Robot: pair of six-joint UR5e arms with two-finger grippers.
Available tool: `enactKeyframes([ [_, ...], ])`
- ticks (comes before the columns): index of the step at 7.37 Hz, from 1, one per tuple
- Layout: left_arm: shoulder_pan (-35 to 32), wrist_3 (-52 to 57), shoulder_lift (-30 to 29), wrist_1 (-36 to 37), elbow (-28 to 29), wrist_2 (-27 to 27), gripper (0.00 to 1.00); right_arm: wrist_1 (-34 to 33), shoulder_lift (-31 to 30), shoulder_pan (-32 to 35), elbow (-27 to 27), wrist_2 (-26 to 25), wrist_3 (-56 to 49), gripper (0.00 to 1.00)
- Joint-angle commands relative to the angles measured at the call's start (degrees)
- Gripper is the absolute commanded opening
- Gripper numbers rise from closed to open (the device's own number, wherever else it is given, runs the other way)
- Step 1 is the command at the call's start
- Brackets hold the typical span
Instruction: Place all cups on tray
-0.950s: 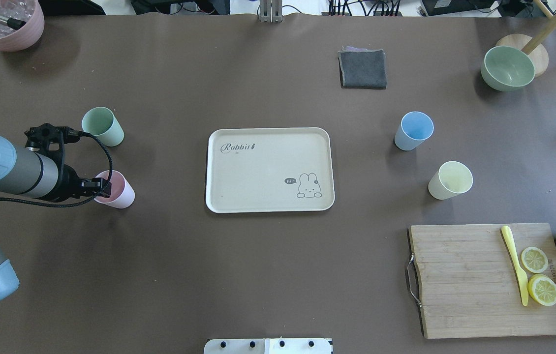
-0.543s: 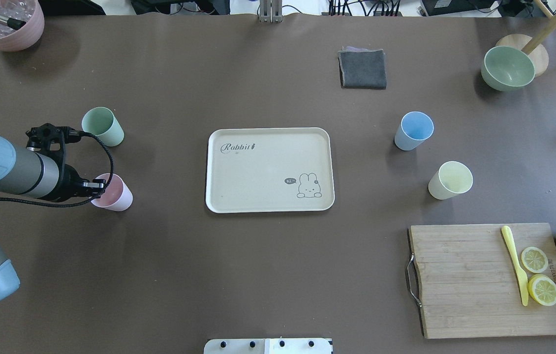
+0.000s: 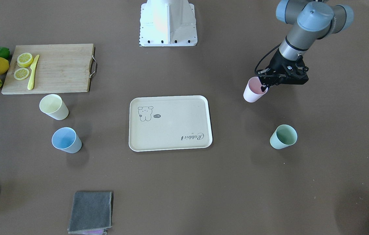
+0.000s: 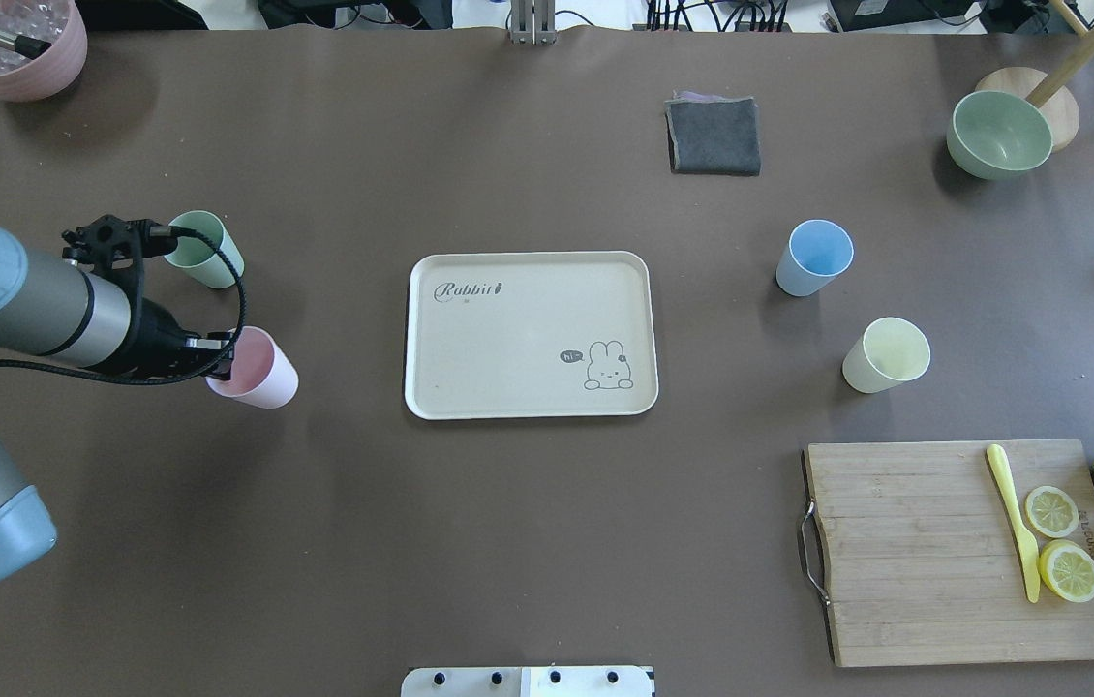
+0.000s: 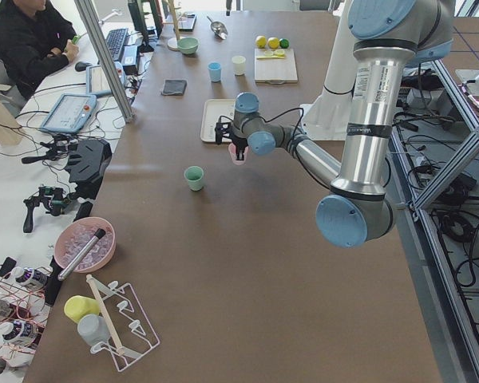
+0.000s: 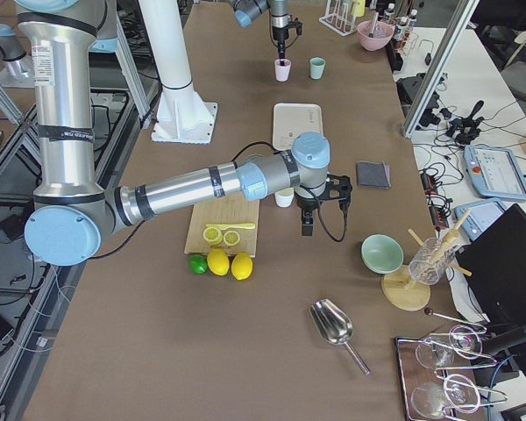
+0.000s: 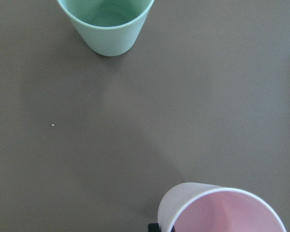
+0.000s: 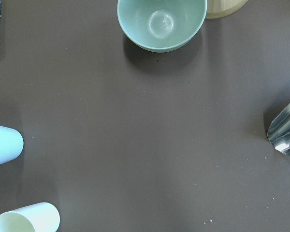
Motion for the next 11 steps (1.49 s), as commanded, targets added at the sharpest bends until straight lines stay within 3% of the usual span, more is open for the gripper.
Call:
enactKeyframes([
  [1,0.9,-6.7,-15.6,16.9,0.2,2.5,0.0,0.0,1.8,-2.1,0.8,-0.4,3.9,1.0],
  [4,6.7,-12.6,-23.2,17.5,6.7,8.1,0.0,-0.1,5.2,-8.0,1.6,-4.0,11.0,1.0],
  [11,10.8,-13.8,-25.6,15.4,12.8,12.3,0.0,0.0,7.5,-14.7,0.9,-5.9,14.2,1.0],
])
